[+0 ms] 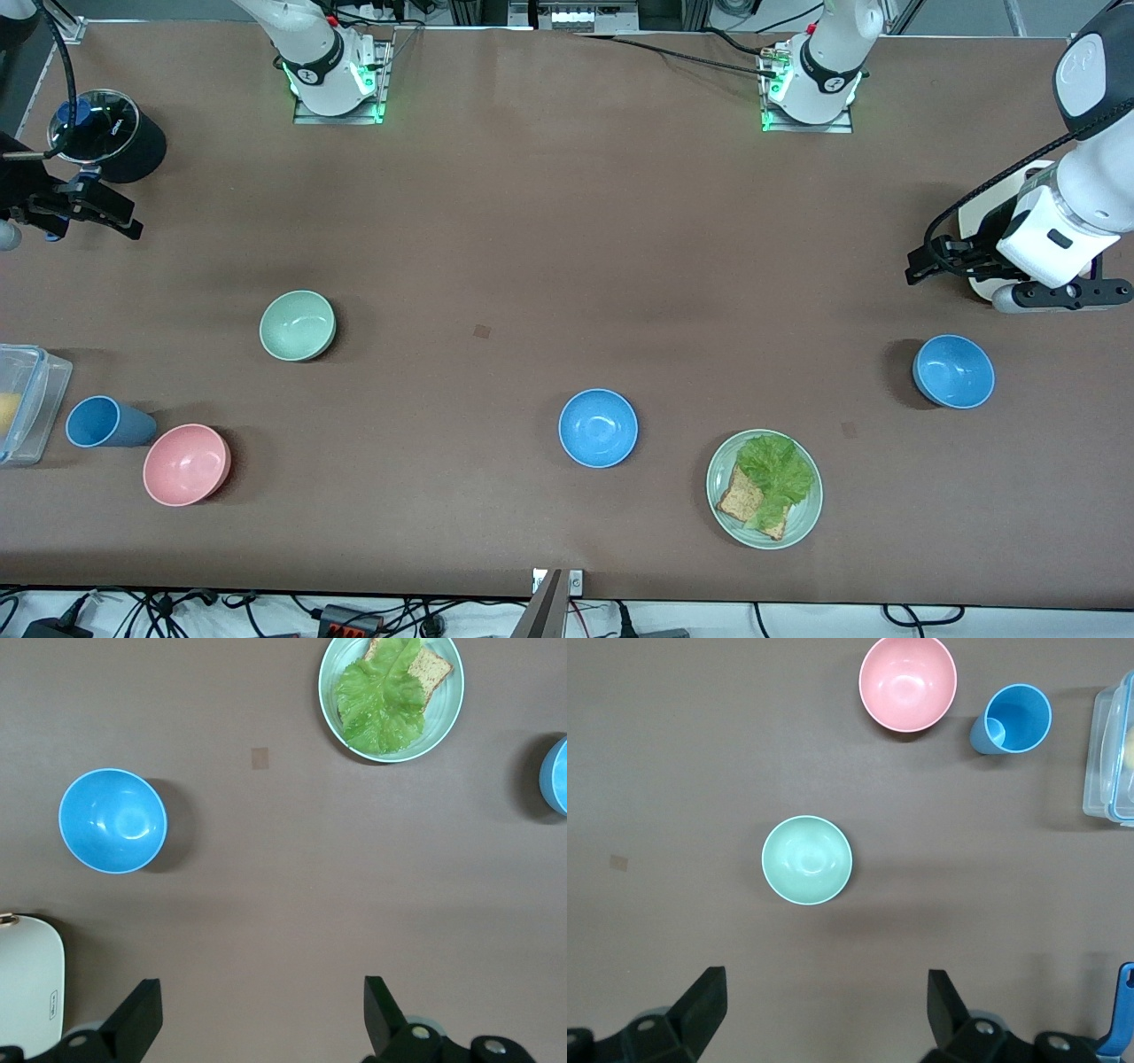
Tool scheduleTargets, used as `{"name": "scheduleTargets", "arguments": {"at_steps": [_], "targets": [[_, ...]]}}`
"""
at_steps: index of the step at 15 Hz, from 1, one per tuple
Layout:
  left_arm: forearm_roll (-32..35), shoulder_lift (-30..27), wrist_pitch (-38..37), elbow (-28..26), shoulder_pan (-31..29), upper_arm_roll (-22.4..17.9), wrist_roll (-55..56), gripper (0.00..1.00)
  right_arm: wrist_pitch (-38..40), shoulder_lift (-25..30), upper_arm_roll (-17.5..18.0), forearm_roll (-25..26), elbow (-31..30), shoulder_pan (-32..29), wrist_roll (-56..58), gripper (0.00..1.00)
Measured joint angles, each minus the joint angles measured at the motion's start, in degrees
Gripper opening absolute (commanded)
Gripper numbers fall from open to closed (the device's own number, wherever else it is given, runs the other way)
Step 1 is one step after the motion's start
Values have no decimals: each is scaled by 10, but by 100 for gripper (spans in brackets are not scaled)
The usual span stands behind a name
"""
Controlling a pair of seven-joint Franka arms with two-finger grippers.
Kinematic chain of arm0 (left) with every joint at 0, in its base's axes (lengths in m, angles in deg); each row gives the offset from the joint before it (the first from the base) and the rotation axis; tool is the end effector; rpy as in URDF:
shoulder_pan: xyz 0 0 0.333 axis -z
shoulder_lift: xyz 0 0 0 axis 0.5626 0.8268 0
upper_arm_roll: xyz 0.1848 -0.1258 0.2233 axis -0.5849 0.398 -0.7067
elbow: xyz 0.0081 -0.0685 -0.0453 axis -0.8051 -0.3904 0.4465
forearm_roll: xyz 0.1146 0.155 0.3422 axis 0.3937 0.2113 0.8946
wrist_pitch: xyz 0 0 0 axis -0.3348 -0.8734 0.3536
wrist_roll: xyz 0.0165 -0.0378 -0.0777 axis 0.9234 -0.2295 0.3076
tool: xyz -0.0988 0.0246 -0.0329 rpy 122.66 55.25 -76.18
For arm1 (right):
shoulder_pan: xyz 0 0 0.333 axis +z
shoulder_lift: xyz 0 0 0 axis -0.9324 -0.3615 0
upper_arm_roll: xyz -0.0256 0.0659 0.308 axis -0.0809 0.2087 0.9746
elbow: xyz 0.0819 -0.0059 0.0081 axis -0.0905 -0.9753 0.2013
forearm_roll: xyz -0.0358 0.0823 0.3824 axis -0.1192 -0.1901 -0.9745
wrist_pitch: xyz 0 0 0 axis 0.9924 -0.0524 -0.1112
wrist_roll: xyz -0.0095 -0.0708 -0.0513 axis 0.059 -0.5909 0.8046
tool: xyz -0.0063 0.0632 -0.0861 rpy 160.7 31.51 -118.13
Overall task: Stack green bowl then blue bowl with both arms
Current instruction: 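Reach the right gripper to the green bowl while the left gripper reaches the blue bowl, then grasp the green bowl with the right gripper while the left gripper grasps the blue bowl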
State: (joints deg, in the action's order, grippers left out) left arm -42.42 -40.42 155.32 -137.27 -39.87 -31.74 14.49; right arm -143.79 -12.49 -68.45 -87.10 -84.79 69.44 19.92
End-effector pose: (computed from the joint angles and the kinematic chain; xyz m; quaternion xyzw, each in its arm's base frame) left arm 0.5850 -0.0197 0.5265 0.9986 0.0422 -0.0146 0.0267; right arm 0.5586 -0.0355 0.5864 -0.9999 0.0123 -0.0060 0.0053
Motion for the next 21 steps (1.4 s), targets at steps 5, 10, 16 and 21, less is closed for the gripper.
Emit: {"name": "scheduleTargets", "arguments": {"at_steps": [5, 10, 16, 21], "targets": [[0, 4, 0, 1, -2, 0, 0, 100, 0, 0, 0, 0, 0, 0, 0, 100], [10, 30, 0, 1, -15, -8, 0, 100, 3, -10, 0, 3, -13, 0, 0, 100], [61, 129, 70, 2, -64, -10, -11, 100, -68, -139, -1, 11, -34, -1, -1, 100], [62, 198, 147, 7, -130, -13, -114, 100, -227, -268, -1, 11, -84, 0, -1, 100]]}}
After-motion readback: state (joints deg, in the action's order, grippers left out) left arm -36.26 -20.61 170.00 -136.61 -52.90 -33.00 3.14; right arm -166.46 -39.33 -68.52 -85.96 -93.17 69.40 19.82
